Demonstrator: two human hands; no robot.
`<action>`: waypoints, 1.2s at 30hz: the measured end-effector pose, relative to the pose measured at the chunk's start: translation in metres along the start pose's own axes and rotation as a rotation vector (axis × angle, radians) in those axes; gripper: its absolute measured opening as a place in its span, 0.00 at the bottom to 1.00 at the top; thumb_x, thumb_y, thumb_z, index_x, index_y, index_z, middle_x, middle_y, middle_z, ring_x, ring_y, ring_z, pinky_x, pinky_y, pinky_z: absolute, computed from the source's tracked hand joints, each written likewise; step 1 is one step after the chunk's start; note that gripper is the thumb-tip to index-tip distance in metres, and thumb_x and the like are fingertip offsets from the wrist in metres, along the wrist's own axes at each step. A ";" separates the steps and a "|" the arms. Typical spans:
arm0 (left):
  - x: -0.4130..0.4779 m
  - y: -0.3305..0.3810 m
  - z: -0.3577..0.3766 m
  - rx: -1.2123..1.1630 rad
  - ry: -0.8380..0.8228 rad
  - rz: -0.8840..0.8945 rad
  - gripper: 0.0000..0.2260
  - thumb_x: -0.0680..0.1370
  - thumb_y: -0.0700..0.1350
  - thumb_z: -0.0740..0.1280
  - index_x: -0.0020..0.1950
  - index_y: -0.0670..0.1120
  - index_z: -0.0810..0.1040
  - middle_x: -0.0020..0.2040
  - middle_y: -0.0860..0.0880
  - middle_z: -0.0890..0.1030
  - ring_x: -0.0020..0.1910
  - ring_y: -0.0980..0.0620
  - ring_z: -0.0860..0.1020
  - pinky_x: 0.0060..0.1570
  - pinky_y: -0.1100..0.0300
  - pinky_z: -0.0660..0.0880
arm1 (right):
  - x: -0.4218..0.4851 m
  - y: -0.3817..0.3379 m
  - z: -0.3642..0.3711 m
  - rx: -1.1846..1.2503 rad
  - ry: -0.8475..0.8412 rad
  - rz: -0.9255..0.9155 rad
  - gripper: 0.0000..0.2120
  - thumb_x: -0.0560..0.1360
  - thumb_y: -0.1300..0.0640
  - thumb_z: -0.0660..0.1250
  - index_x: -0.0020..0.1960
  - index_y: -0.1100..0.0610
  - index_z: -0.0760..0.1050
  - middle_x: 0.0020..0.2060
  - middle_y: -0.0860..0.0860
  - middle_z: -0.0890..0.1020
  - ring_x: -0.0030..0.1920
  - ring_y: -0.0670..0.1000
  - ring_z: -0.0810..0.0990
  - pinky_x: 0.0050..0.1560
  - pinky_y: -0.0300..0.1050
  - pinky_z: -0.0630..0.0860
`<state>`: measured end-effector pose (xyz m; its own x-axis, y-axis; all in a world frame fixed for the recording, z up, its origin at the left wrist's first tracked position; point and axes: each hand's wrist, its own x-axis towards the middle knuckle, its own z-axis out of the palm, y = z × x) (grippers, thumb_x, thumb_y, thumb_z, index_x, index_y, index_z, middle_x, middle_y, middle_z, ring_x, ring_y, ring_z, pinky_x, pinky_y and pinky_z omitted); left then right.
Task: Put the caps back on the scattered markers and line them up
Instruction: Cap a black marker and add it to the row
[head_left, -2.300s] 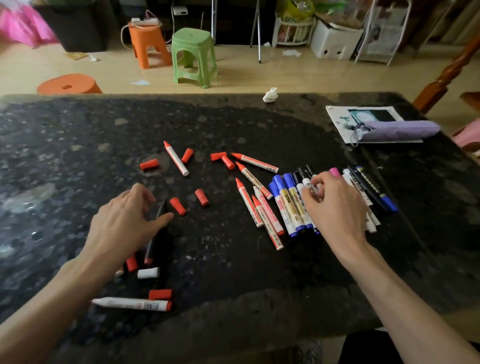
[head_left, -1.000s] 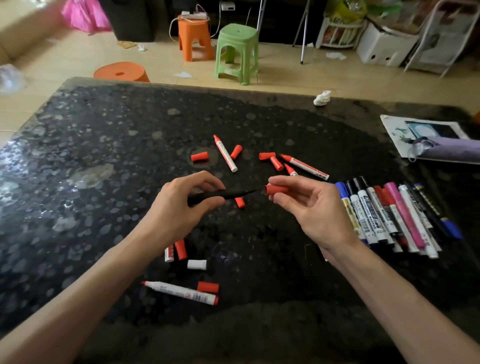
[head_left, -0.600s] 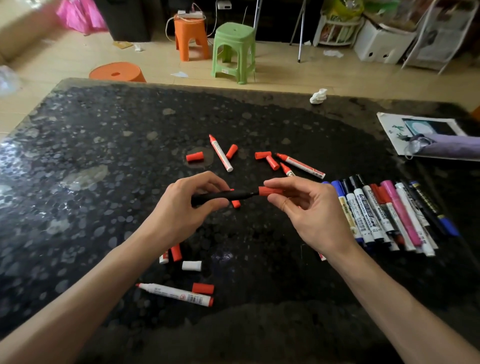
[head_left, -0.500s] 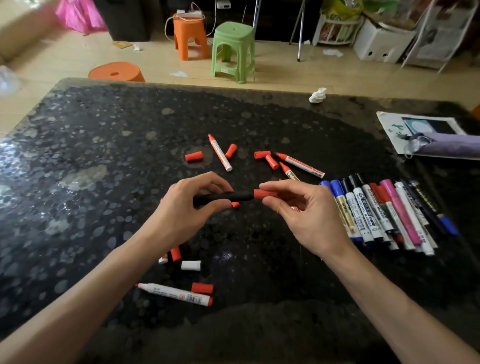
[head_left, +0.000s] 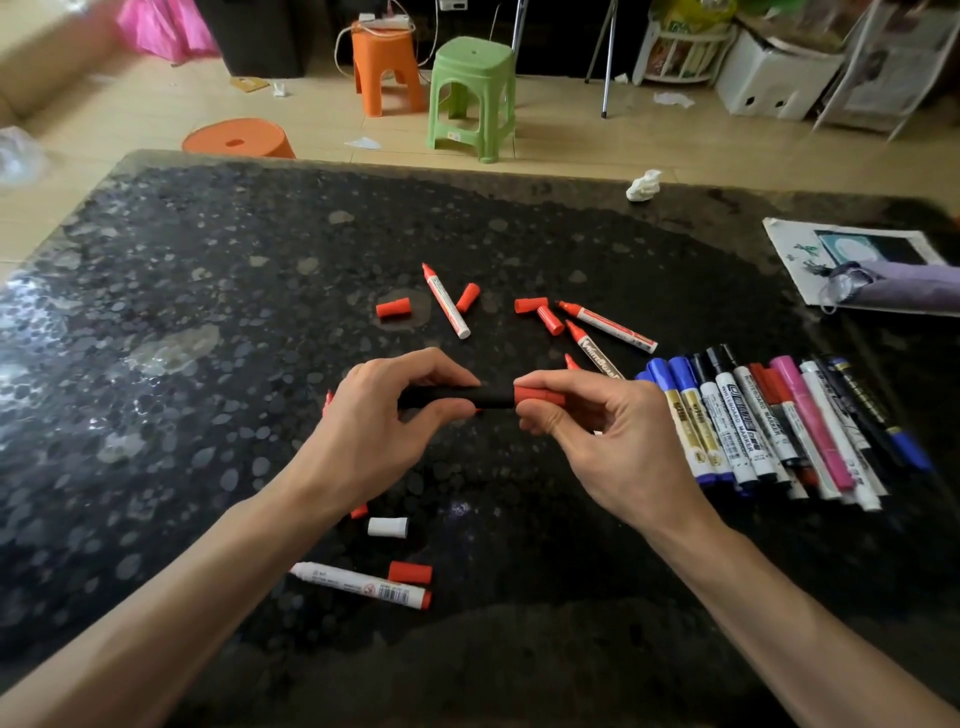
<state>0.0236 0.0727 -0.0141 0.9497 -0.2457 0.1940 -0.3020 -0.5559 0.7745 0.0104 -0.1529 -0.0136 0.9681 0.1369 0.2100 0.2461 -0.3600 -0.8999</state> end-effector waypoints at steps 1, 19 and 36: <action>-0.001 0.001 0.001 -0.006 0.004 -0.004 0.06 0.78 0.43 0.74 0.53 0.52 0.84 0.43 0.57 0.85 0.46 0.55 0.83 0.50 0.57 0.78 | -0.001 0.000 0.000 0.002 0.003 0.006 0.15 0.76 0.59 0.76 0.54 0.41 0.83 0.44 0.40 0.88 0.45 0.43 0.88 0.52 0.41 0.84; -0.007 0.027 0.051 -0.450 -0.205 -0.062 0.14 0.82 0.37 0.67 0.65 0.52 0.75 0.54 0.54 0.82 0.49 0.50 0.83 0.46 0.54 0.82 | -0.011 0.007 -0.006 0.545 0.117 0.454 0.10 0.78 0.55 0.73 0.58 0.57 0.84 0.52 0.54 0.88 0.55 0.54 0.87 0.59 0.51 0.82; 0.006 0.029 0.067 -0.386 -0.107 -0.156 0.13 0.80 0.35 0.69 0.58 0.53 0.81 0.51 0.50 0.81 0.49 0.50 0.85 0.53 0.37 0.81 | -0.015 0.062 -0.142 -0.800 0.369 0.460 0.16 0.77 0.44 0.74 0.58 0.54 0.82 0.44 0.49 0.85 0.44 0.49 0.83 0.45 0.45 0.76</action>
<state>0.0149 0.0018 -0.0313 0.9616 -0.2742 0.0091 -0.0832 -0.2598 0.9621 0.0181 -0.3078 -0.0185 0.8982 -0.4189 0.1332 -0.3288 -0.8415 -0.4287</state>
